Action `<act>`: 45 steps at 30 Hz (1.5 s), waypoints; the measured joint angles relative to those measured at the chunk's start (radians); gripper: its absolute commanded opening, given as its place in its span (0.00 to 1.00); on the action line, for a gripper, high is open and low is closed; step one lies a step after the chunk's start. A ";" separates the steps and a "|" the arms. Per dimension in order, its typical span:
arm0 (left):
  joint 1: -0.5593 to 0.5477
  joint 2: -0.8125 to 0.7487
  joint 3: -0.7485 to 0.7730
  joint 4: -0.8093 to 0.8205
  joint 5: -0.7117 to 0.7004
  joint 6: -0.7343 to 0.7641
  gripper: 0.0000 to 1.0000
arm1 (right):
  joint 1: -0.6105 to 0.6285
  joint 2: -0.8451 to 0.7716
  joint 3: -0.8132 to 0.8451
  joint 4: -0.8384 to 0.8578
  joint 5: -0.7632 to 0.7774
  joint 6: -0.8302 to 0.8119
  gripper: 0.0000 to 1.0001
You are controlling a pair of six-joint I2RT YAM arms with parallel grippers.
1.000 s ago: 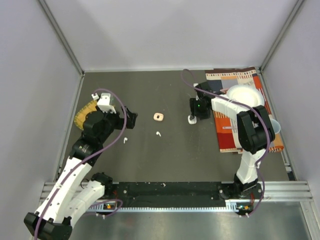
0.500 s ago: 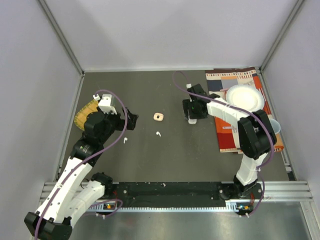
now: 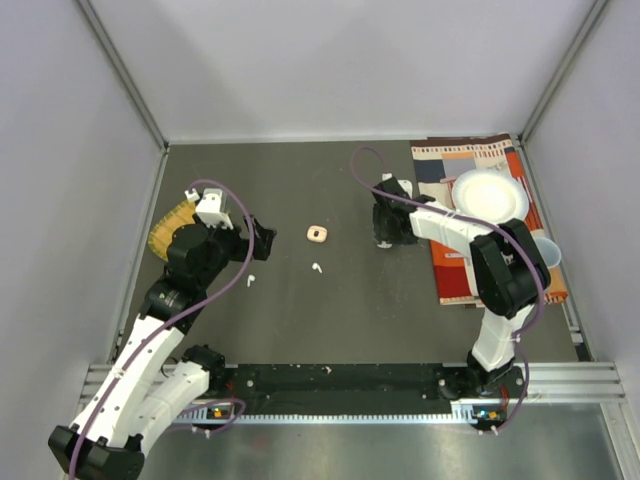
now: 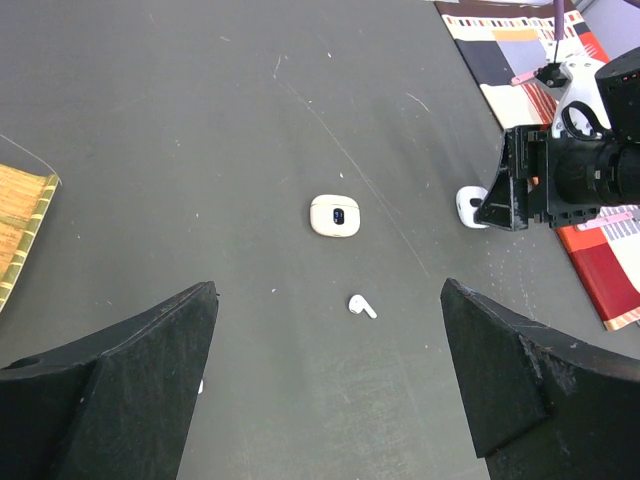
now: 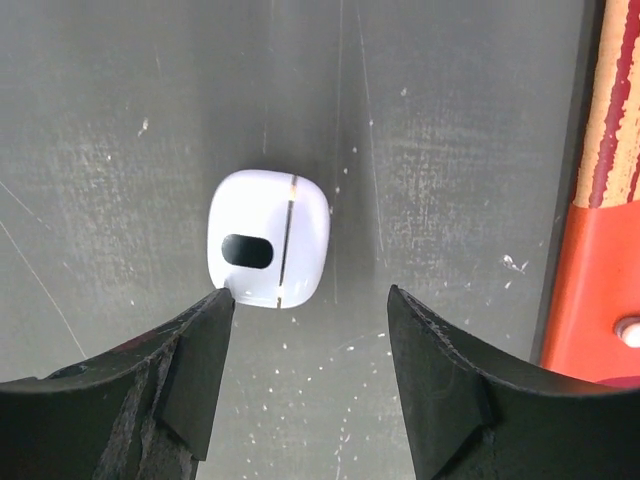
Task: Insert the wireless bluetooth earbuds into the charging case
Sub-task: Move the charging case to the center of the board.
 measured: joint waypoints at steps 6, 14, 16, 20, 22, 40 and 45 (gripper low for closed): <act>0.000 0.000 0.000 0.000 0.000 0.000 0.98 | 0.000 0.019 0.000 0.040 -0.027 -0.001 0.63; 0.000 0.002 0.000 0.000 0.000 0.000 0.98 | 0.000 0.029 0.000 0.063 -0.048 0.033 0.67; 0.000 0.006 0.000 0.000 0.000 -0.001 0.98 | 0.000 0.029 0.000 0.062 -0.045 0.069 0.67; 0.000 0.018 0.000 0.000 0.000 -0.004 0.98 | 0.000 0.034 0.000 0.054 -0.045 0.167 0.67; 0.000 0.018 0.000 -0.001 0.000 -0.003 0.98 | 0.000 0.048 0.002 0.050 -0.047 0.212 0.67; 0.000 0.015 -0.004 -0.002 0.000 -0.003 0.98 | -0.021 0.133 0.128 -0.070 -0.024 0.525 0.58; 0.000 0.010 -0.007 -0.006 -0.001 -0.004 0.98 | -0.021 0.134 0.129 -0.082 -0.031 0.545 0.41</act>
